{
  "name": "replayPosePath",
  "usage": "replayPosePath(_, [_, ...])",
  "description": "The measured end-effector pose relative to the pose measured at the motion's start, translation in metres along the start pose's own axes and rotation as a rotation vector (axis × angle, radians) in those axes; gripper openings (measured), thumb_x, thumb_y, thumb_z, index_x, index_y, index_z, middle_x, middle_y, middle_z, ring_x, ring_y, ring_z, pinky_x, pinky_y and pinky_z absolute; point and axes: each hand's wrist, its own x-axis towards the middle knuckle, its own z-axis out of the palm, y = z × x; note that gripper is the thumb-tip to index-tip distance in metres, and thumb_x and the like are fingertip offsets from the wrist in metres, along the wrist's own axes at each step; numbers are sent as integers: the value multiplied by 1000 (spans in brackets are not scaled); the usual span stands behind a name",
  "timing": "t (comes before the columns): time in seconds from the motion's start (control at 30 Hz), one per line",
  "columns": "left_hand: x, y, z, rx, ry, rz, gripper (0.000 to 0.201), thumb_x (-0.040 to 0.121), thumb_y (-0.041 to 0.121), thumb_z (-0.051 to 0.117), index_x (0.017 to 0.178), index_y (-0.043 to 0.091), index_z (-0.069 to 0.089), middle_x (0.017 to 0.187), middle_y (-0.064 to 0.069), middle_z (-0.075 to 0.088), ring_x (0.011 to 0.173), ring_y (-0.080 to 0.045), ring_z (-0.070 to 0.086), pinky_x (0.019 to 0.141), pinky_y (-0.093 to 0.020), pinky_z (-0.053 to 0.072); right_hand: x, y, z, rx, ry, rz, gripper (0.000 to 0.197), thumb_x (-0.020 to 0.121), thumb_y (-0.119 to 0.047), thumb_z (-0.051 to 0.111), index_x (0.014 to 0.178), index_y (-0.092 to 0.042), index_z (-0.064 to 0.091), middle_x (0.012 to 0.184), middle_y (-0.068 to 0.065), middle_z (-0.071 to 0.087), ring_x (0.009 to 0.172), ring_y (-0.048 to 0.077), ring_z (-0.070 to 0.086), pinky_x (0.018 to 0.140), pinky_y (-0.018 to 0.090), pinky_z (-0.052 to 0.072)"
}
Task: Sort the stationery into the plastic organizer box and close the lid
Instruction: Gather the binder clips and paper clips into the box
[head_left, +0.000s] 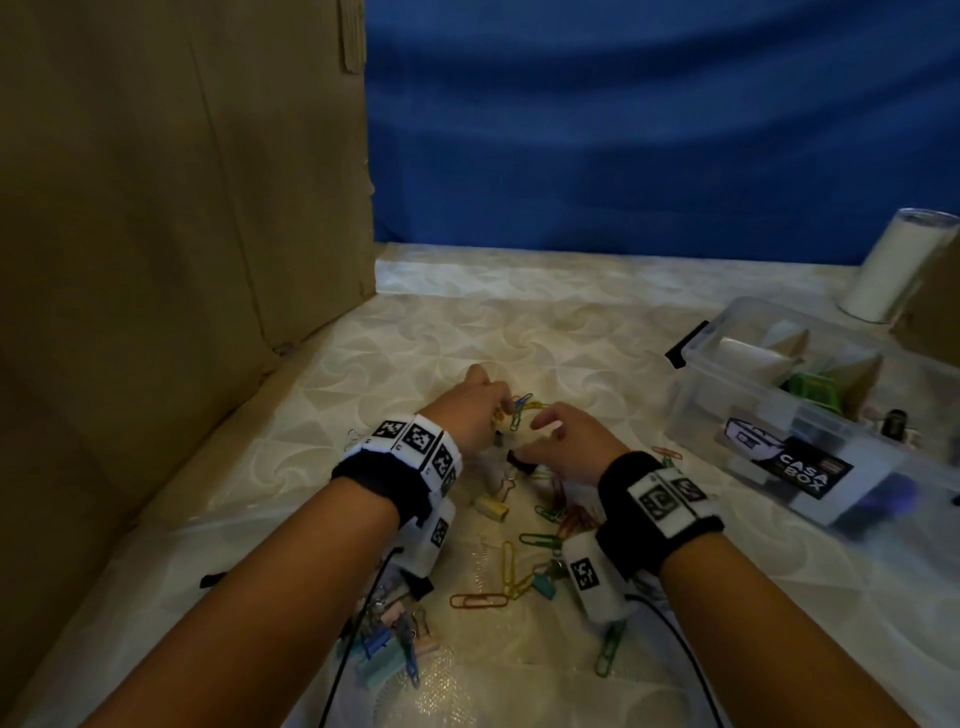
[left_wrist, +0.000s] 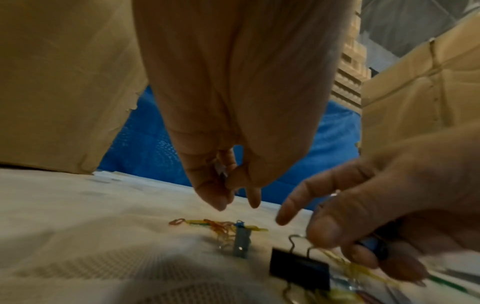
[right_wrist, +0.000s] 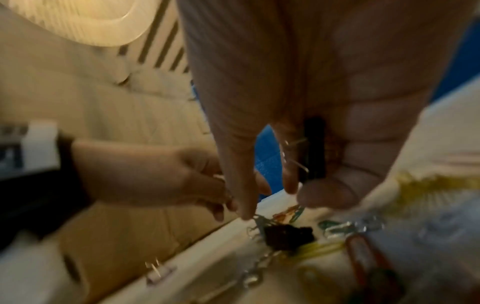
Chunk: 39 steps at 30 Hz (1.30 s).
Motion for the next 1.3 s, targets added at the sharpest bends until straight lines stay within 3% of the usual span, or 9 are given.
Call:
replayPosePath(0.13, [1, 13, 6, 54, -55, -47, 29, 90, 14, 54, 119, 13, 52, 135, -16, 36, 119, -32, 43, 103, -40, 40, 6, -14, 10, -468, -88, -132, 29, 82, -23, 68, 107, -11, 60, 118, 9, 60, 105, 26, 58, 76, 27, 42])
replayPosePath(0.27, [3, 16, 11, 148, -184, -162, 67, 87, 18, 63, 144, 10, 29, 144, -17, 20, 134, -38, 24, 111, -47, 31, 9, -14, 10, -514, -107, -87, 17, 85, -24, 64, 79, -16, 50, 103, 8, 60, 96, 25, 58, 71, 26, 39])
replayPosePath(0.4, [2, 17, 24, 215, -162, -192, 64, 90, 22, 57, 143, 7, 25, 144, -15, 22, 133, -36, 27, 107, -47, 35, 2, 3, 0, -17, -101, 43, 27, 85, -27, 63, 66, -12, 50, 62, 7, 54, 54, 20, 52, 50, 24, 41])
replayPosePath(0.57, [-4, 15, 22, 296, -125, -156, 50, 98, 14, 37, 146, 9, 24, 143, -19, 28, 128, -37, 38, 103, -45, 36, -29, 23, -13, 755, -91, 123, 7, 89, -12, 56, 91, -10, 49, 66, 7, 65, 51, 19, 48, 44, 23, 37])
replayPosePath(0.67, [-5, 19, 15, 314, -136, -178, 44, 98, 15, 39, 141, 7, 33, 139, -18, 38, 124, -35, 44, 100, -40, 39, -52, 33, -25, 886, -75, 93, 16, 92, -5, 48, 100, -14, 58, 72, 10, 65, 50, 19, 45, 45, 23, 32])
replayPosePath(0.83, [-16, 17, 3, 98, -126, -155, 31, 98, 16, 36, 125, 2, 40, 105, -17, 62, 98, -33, 61, 83, -38, 47, -95, 50, -84, 363, 374, -72, 24, 95, -13, 49, 113, -24, 60, 79, 7, 57, 60, 19, 53, 49, 26, 42])
replayPosePath(0.97, [-36, 13, -5, 13, -160, -111, 22, 95, 8, 34, 114, 16, 41, 65, -5, 49, 56, -18, 43, 52, -29, 34, -117, 76, -135, -188, 669, 236, 49, 92, -27, 52, 136, -12, 38, 118, 23, 60, 107, 38, 59, 87, 44, 46])
replayPosePath(1.13, [-59, 19, -2, 125, -253, -87, 24, 96, 9, 36, 101, 14, 59, 117, -9, 61, 96, -20, 54, 81, -28, 41, -115, 84, -148, -333, 610, 422, 46, 91, -35, 47, 127, -7, 47, 121, 22, 59, 109, 38, 59, 89, 43, 46])
replayPosePath(1.3, [-75, 20, 3, 204, -213, -135, 32, 95, 37, 47, 107, 13, 62, 117, -7, 62, 103, -22, 57, 82, -29, 41, -125, 83, -160, -294, 572, 453, 39, 90, -35, 49, 123, -13, 52, 122, 19, 58, 109, 35, 58, 90, 41, 48])
